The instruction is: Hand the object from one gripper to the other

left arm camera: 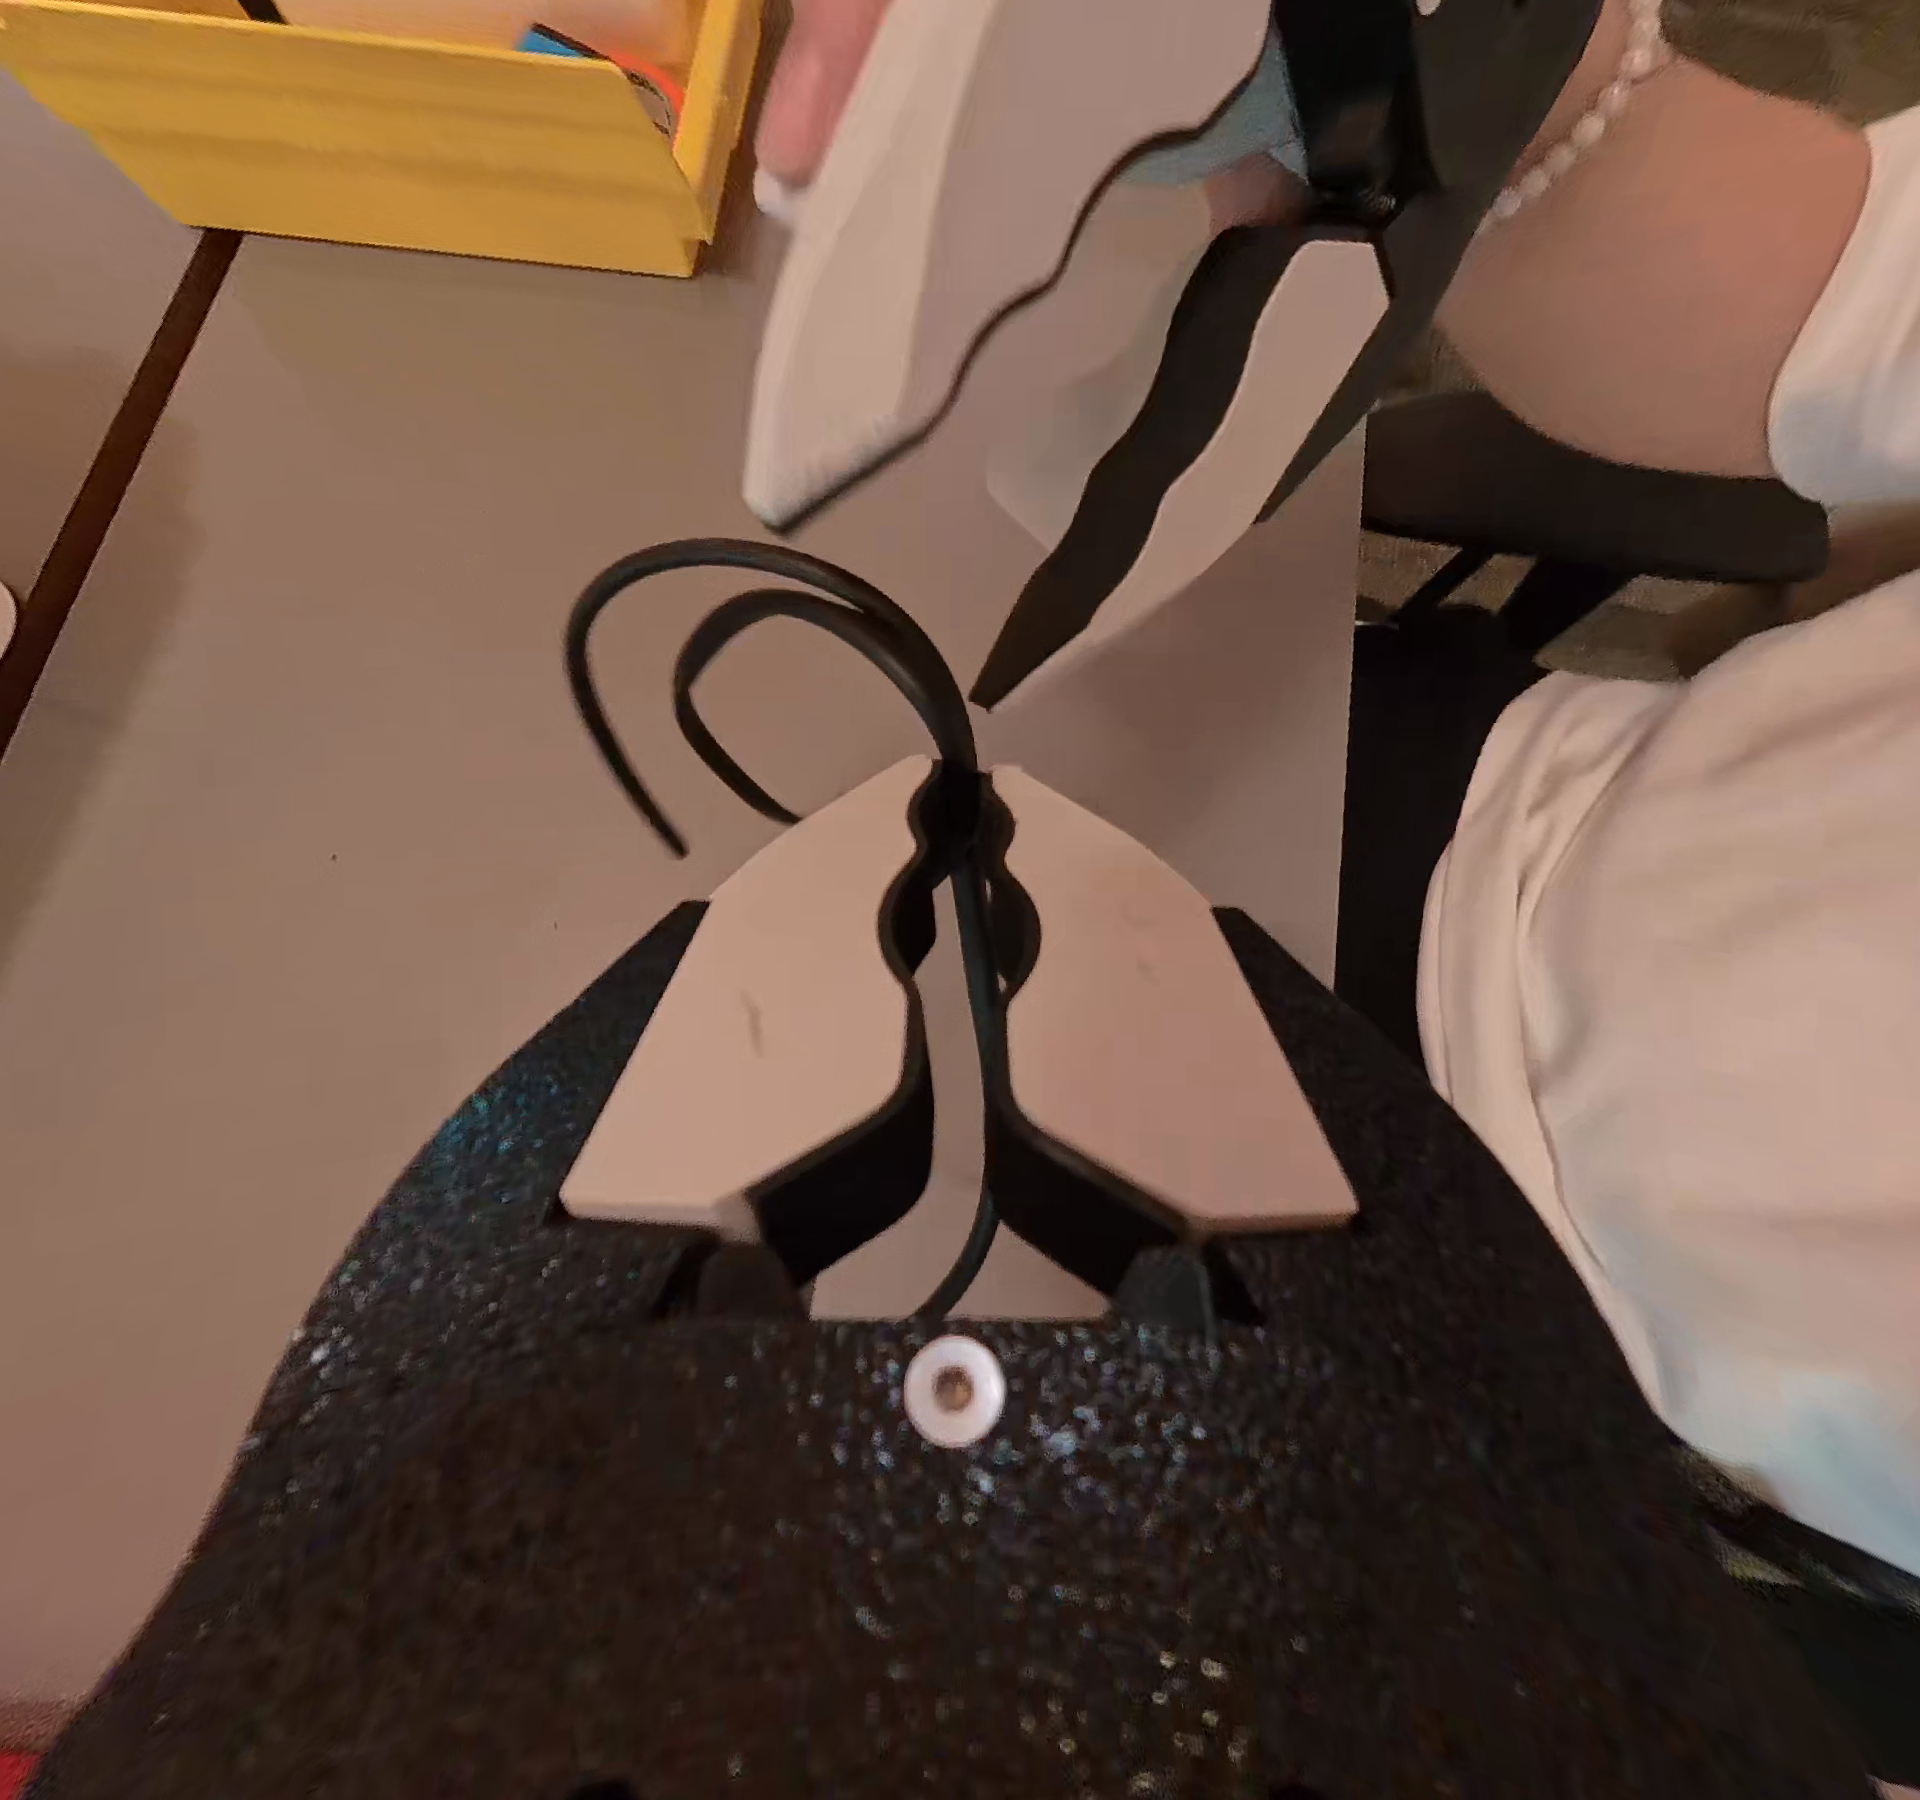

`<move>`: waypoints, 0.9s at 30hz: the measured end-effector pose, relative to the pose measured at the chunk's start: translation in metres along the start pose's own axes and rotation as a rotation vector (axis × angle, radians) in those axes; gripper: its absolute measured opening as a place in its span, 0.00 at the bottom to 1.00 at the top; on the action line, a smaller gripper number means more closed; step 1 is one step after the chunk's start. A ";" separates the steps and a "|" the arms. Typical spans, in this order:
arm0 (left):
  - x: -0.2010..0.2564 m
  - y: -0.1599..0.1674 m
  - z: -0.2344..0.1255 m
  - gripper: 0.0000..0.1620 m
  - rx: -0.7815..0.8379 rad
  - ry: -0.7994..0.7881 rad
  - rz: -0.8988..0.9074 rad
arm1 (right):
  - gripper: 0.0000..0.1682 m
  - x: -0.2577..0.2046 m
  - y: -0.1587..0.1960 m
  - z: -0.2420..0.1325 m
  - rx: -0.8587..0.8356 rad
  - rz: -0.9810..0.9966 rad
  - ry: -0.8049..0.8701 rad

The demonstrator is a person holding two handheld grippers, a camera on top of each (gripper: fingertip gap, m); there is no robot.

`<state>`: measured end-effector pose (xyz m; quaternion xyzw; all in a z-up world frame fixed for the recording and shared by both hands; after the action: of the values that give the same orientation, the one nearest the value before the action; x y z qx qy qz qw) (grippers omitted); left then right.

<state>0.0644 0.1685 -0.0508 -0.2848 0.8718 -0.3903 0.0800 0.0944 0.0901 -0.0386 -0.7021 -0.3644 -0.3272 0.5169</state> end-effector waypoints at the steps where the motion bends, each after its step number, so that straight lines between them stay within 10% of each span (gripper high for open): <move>1: 0.001 0.000 -0.001 0.02 -0.013 0.005 0.009 | 0.27 -0.004 -0.001 0.001 -0.003 -0.024 -0.037; 12: 0.000 -0.007 -0.008 0.03 0.040 0.017 0.041 | 0.04 -0.006 0.005 0.007 -0.034 0.122 -0.116; 17: -0.016 -0.029 -0.032 0.23 0.398 -0.350 0.016 | 0.03 0.019 0.037 0.007 -0.092 0.514 0.041; 21: 0.004 -0.021 -0.050 0.17 0.698 -0.656 0.010 | 0.03 0.036 0.059 0.000 -0.098 0.740 0.168; 27: 0.002 0.016 0.022 0.29 0.645 -0.560 -0.187 | 0.03 0.045 0.063 0.005 -0.108 0.910 0.219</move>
<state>0.0639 0.1621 -0.0767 -0.4178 0.6204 -0.5561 0.3625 0.1718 0.0897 -0.0329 -0.7776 0.0546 -0.1581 0.6061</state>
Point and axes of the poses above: each gripper's, where its closed fingertips meet, z out along the fingers, y out of its underside, x = y × z across the jaws, the point moved 5 cm from there along -z, back along the fingers, and after that the axes turned 4 degrees about -z, right-handed, at the moved point
